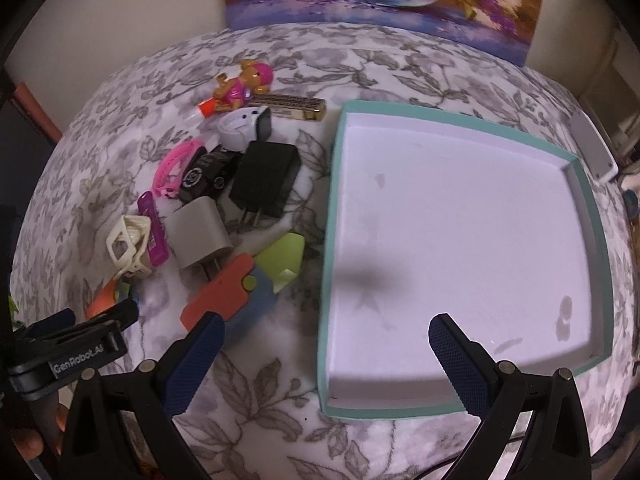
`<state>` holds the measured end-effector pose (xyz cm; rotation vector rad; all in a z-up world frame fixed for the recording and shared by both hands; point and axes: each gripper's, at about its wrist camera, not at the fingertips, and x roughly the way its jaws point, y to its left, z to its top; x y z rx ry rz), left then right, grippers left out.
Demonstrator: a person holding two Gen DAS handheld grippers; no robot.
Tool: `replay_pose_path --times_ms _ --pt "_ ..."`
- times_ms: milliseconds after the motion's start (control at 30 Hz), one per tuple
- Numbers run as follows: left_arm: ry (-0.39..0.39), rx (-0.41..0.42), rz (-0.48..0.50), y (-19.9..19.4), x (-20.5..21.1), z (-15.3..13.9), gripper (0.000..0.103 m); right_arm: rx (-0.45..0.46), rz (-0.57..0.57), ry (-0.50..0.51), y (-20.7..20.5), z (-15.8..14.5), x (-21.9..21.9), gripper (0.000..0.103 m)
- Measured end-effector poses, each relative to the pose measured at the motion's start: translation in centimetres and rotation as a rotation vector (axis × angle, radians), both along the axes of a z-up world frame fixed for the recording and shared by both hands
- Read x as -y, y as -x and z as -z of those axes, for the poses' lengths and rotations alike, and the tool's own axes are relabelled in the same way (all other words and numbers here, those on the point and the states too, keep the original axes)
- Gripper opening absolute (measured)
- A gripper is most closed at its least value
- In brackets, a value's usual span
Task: Organize rigid objects
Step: 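Grasp the orange-blue folding toy with the left gripper while the right grasps the green-tipped orange toy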
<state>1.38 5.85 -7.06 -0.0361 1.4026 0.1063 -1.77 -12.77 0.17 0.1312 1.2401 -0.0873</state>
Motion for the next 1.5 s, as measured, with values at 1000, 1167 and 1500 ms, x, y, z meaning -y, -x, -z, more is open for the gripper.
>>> replay_pose_path --times_ms 1000,1167,1500 --pt "0.133 0.045 -0.033 0.2 -2.5 -3.4 0.071 0.045 -0.159 -0.106 -1.2 0.6 -3.1 0.089" --pt "0.146 0.071 -0.046 -0.1 -4.0 -4.7 0.071 0.053 -0.171 -0.097 -1.3 0.4 -3.4 0.087" --pt "0.155 0.088 -0.058 -0.2 -4.7 -5.6 0.071 0.022 -0.242 -0.081 -1.4 1.1 -5.6 0.087"
